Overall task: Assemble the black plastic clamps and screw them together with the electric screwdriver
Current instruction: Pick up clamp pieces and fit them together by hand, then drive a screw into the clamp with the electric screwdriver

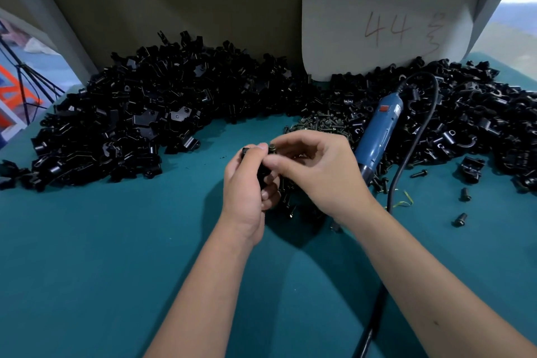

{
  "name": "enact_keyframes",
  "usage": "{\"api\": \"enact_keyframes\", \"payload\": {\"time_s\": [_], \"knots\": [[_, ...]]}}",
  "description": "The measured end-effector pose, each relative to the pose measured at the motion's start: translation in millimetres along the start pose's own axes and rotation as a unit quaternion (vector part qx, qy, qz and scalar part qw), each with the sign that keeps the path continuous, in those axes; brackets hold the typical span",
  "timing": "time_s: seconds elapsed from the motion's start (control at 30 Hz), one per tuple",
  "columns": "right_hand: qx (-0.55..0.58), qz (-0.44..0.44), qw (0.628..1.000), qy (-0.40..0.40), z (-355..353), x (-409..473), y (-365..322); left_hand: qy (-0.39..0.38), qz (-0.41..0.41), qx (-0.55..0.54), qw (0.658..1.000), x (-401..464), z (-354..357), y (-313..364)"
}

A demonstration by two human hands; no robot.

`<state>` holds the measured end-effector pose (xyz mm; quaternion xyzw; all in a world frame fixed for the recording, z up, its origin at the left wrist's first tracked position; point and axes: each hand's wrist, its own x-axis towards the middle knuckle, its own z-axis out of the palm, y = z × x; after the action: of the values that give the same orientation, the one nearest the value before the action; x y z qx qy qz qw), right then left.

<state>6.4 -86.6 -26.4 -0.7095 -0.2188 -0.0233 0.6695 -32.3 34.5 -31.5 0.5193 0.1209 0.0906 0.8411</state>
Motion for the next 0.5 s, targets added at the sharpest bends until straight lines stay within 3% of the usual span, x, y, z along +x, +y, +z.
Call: {"api": "enact_keyframes", "payload": {"time_s": [0.1,0.2,0.3,0.5], "knots": [[-0.15,-0.041,0.975,0.16,-21,6,-5,-0.04,-0.027,-0.048,0.998,2,-2,1],[-0.379,0.011,0.878,0.291,-52,9,-1,-0.063,-0.043,-0.064,0.995,2,-5,1],[-0.435,0.16,0.848,0.255,-70,8,7,-0.069,-0.049,-0.067,0.994,2,-5,0],[-0.368,0.206,0.872,0.25,-89,15,10,-0.066,-0.024,-0.027,0.997,2,-6,-5]]}}
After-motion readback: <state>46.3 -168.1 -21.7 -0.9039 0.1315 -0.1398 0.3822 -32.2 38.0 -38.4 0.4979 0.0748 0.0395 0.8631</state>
